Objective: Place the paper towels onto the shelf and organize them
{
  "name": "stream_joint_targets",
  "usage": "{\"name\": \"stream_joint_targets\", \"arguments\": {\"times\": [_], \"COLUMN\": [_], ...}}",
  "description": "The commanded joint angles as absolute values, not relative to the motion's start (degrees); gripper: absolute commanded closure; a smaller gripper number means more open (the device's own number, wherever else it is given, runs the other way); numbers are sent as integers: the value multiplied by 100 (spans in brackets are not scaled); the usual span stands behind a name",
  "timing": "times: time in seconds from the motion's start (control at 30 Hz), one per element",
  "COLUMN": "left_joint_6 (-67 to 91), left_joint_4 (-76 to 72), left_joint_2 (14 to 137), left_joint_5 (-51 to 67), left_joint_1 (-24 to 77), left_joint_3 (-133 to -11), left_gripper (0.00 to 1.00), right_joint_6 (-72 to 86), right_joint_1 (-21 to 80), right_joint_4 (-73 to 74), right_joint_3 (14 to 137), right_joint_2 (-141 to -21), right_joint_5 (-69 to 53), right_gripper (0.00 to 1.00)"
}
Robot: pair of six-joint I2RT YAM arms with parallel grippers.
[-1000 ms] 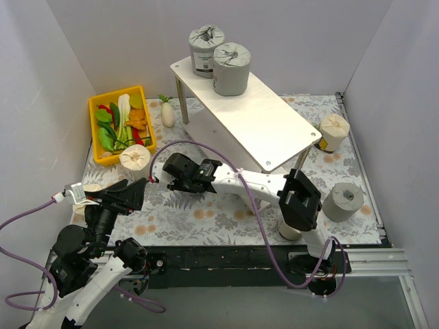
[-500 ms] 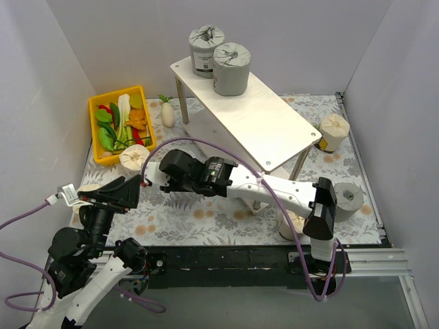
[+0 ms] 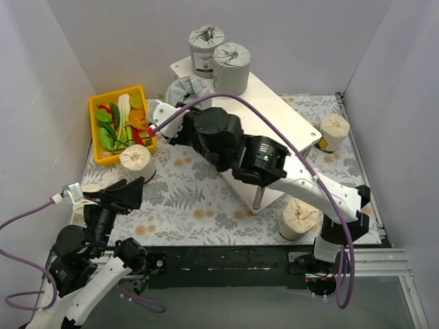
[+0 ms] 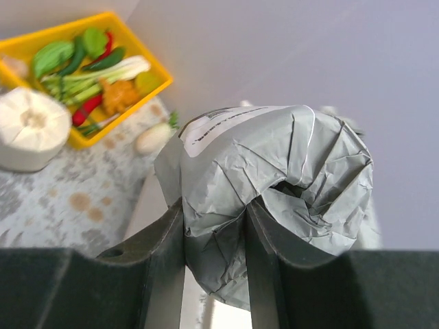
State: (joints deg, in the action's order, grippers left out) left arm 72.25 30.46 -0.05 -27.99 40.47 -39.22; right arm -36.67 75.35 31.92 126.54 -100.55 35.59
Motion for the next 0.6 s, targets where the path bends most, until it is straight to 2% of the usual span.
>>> {"name": "stream_joint_targets", "arguments": {"times": [0.0,0.17,0.57], "left_joint_6": [7119,7119,7119], "left_joint_4": [3190,3190,3182], "left_joint_2": [-580,-571,-554], "left_joint_5": [-2874,-2865,-2848], "left_joint_1": [4043,4043,4043], "left_joint_3": [-3929,-3920,-3911], "left_gripper": [2,2,2], "right_joint_6": [-4489,-4422,-3095], "right_joint_1": [7506,7261,6839], "right_joint_4": [2039,2284,3813], "right_joint_3": [12612,12911,12428], "right_joint_2": [-9624,-9580,-8851], "right_joint_5": [4402,5245,5405], "right_gripper": [79,78,75]}}
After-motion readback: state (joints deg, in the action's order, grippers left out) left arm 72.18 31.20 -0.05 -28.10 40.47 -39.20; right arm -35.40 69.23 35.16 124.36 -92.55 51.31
